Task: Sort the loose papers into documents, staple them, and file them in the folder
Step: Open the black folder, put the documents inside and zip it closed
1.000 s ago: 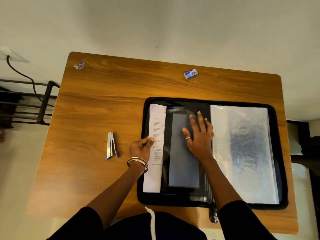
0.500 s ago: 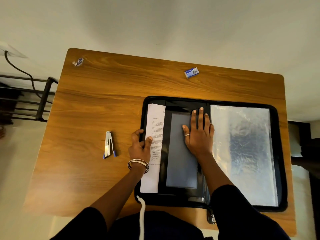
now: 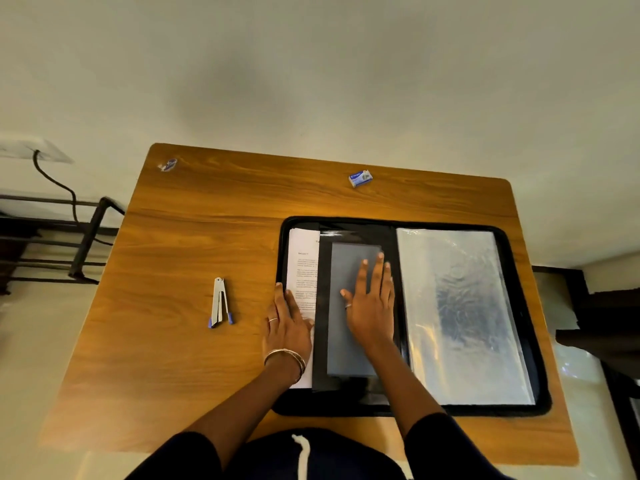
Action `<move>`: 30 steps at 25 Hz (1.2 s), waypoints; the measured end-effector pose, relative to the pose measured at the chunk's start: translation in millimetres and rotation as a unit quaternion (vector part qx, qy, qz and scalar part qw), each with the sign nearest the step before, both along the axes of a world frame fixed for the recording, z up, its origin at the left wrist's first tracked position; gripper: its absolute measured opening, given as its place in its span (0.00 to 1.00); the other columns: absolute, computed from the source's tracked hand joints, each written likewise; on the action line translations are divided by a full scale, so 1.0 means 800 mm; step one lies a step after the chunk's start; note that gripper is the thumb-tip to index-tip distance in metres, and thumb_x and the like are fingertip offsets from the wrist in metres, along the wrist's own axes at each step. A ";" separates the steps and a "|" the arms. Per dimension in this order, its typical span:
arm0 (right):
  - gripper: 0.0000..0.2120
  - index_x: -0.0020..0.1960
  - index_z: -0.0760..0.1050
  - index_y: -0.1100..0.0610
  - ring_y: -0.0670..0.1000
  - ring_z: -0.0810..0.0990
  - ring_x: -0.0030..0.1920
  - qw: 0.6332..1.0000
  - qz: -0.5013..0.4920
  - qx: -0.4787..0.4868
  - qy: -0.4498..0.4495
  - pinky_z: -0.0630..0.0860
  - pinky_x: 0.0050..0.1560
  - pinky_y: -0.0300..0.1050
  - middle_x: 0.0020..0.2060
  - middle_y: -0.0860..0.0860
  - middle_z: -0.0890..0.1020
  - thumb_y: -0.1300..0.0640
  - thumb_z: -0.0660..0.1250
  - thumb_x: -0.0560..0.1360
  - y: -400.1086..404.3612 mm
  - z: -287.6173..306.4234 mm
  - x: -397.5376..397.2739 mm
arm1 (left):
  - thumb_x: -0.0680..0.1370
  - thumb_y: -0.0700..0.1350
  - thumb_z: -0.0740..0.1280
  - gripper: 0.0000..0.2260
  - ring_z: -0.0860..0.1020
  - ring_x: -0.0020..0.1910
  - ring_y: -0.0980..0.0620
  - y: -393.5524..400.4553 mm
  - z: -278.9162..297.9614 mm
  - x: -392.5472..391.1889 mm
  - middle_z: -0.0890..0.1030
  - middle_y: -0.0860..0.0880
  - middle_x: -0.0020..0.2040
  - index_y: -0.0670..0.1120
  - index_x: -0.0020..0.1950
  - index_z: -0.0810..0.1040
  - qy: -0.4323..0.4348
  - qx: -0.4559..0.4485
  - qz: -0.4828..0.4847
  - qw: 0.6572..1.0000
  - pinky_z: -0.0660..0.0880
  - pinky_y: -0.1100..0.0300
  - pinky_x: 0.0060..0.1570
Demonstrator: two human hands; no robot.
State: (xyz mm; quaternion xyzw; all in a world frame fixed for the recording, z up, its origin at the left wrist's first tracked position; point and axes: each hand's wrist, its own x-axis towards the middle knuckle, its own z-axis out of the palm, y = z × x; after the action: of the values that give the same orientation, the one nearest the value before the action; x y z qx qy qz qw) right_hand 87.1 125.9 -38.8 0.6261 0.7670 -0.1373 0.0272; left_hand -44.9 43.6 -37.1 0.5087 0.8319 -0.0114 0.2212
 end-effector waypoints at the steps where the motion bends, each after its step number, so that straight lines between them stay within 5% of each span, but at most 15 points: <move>1: 0.34 0.78 0.49 0.60 0.64 0.48 0.76 1.000 0.016 -0.019 0.011 0.52 0.73 0.60 0.77 0.62 0.47 0.42 0.54 0.80 -0.031 -0.005 0.008 | 0.80 0.54 0.54 0.33 0.52 0.74 0.39 0.001 0.002 -0.001 0.40 0.38 0.76 0.39 0.76 0.42 0.009 -0.013 -0.010 1.000 0.59 0.47 0.69; 5: 0.40 0.76 0.37 0.56 0.58 0.33 0.75 0.993 0.055 -0.107 0.019 0.45 0.76 0.61 0.75 0.54 0.34 0.30 0.32 0.74 -0.057 -0.012 0.032 | 0.78 0.53 0.59 0.34 0.50 0.74 0.39 0.009 0.015 -0.006 0.40 0.41 0.76 0.41 0.76 0.45 -0.018 -0.033 -0.020 0.999 0.57 0.47 0.70; 9: 0.36 0.78 0.40 0.49 0.60 0.35 0.76 0.993 -0.060 -0.098 -0.015 0.41 0.74 0.63 0.76 0.56 0.35 0.37 0.53 0.79 -0.063 0.008 0.026 | 0.75 0.47 0.65 0.30 0.60 0.69 0.37 -0.006 0.020 -0.043 0.57 0.38 0.71 0.47 0.73 0.57 -0.023 0.028 0.072 0.997 0.63 0.44 0.65; 13: 0.36 0.76 0.30 0.47 0.60 0.30 0.74 0.979 -0.127 -0.160 -0.012 0.39 0.73 0.66 0.75 0.56 0.30 0.35 0.46 0.79 -0.076 0.014 0.020 | 0.77 0.48 0.65 0.24 0.76 0.52 0.40 -0.024 0.013 -0.072 0.76 0.38 0.55 0.41 0.69 0.63 -0.130 0.032 0.113 0.985 0.74 0.51 0.51; 17: 0.36 0.75 0.28 0.47 0.61 0.29 0.74 0.971 -0.129 -0.198 -0.020 0.37 0.72 0.67 0.73 0.56 0.27 0.35 0.46 0.79 -0.066 0.016 0.016 | 0.77 0.53 0.64 0.18 0.78 0.48 0.41 -0.025 0.024 -0.056 0.80 0.40 0.50 0.39 0.57 0.73 -0.203 0.040 0.172 0.963 0.75 0.53 0.45; 19: 0.37 0.75 0.28 0.47 0.61 0.29 0.74 0.968 -0.127 -0.215 -0.016 0.37 0.72 0.67 0.73 0.56 0.27 0.35 0.47 0.79 -0.066 0.018 0.014 | 0.77 0.52 0.64 0.17 0.76 0.45 0.42 -0.020 0.033 -0.052 0.78 0.42 0.47 0.38 0.55 0.74 -0.254 0.029 0.225 0.940 0.71 0.55 0.42; 23: 0.46 0.75 0.27 0.47 0.61 0.28 0.73 0.959 -0.109 -0.262 0.015 0.36 0.72 0.66 0.72 0.55 0.24 0.35 0.59 0.75 -0.063 0.030 0.030 | 0.76 0.51 0.67 0.16 0.73 0.36 0.45 -0.006 0.034 -0.044 0.74 0.43 0.37 0.39 0.39 0.73 -0.368 -0.015 0.401 0.839 0.72 0.53 0.41; 25: 0.52 0.75 0.27 0.46 0.61 0.28 0.73 0.943 -0.085 -0.319 0.043 0.38 0.72 0.65 0.72 0.54 0.24 0.36 0.65 0.72 -0.054 0.039 0.041 | 0.75 0.54 0.66 0.19 0.76 0.45 0.40 -0.002 0.038 -0.038 0.77 0.40 0.43 0.37 0.48 0.76 -0.356 -0.027 0.431 0.828 0.75 0.49 0.51; 27: 0.50 0.77 0.34 0.46 0.60 0.32 0.75 0.924 -0.079 -0.352 0.129 0.42 0.74 0.62 0.74 0.52 0.29 0.39 0.68 0.72 -0.040 0.052 0.060 | 0.76 0.58 0.60 0.27 0.75 0.58 0.36 0.016 0.029 -0.041 0.76 0.36 0.59 0.36 0.62 0.73 -0.348 -0.030 0.416 0.840 0.71 0.45 0.61; 30: 0.33 0.77 0.57 0.48 0.55 0.49 0.77 0.835 -0.148 -0.358 0.391 0.57 0.73 0.53 0.78 0.50 0.51 0.51 0.68 0.77 -0.024 0.062 0.119 | 0.70 0.69 0.57 0.36 0.75 0.52 0.40 0.032 0.105 -0.010 0.77 0.42 0.55 0.36 0.55 0.73 -0.311 0.024 0.405 0.860 0.71 0.49 0.55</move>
State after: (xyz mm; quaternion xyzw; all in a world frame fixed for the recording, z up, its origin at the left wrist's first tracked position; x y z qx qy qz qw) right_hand 182.1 106.4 10.8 0.5729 0.5099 -0.6375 -0.0732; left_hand -53.2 68.9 46.8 0.1092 0.8526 0.2577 0.4412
